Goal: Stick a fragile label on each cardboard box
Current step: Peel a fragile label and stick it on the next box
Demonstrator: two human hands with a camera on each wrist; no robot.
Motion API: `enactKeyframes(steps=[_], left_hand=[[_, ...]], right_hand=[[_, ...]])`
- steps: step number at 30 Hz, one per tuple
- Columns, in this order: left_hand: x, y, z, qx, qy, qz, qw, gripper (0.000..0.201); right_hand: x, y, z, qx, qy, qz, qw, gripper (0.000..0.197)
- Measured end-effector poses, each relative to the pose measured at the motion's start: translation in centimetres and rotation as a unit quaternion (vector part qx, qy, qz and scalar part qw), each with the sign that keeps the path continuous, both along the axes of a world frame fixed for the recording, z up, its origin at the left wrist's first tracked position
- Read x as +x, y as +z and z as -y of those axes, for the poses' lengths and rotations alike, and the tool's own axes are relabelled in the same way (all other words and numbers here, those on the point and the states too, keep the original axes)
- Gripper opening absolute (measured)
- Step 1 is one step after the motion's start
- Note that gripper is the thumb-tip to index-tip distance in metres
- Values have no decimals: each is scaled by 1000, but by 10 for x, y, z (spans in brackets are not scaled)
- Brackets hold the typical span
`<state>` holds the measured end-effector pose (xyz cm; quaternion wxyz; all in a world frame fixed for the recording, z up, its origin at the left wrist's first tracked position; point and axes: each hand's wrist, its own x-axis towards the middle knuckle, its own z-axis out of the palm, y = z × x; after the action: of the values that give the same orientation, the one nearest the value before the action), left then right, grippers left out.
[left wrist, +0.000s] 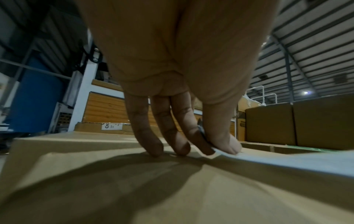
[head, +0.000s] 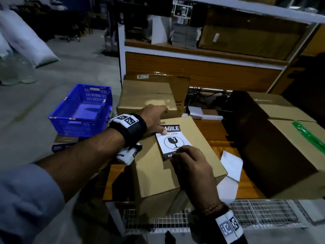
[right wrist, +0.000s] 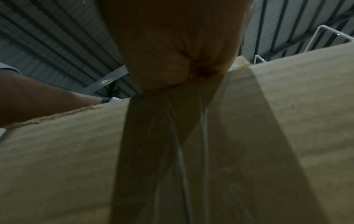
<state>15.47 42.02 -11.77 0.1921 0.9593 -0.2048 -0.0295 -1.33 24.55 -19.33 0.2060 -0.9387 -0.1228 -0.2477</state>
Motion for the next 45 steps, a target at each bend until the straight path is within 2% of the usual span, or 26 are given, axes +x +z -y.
enactKeyframes(steps=[14,21,32,45], left_hand=[[8,6,24,25,-33,2,999,63],[11,4,29,35,-34,-7,999,63],[9,3,32,33,-43,-5,999,68],[9,4,35,38,-41,1,998,70]], right_hand=[[-3,9,18,-17,-2,-16,1000,21],[-5,7,23,-15,5,-25,1000,30],[-4,1,26,12,-2,-20,1000,20],[-3,-2,29,17,-8,-38,999,31]])
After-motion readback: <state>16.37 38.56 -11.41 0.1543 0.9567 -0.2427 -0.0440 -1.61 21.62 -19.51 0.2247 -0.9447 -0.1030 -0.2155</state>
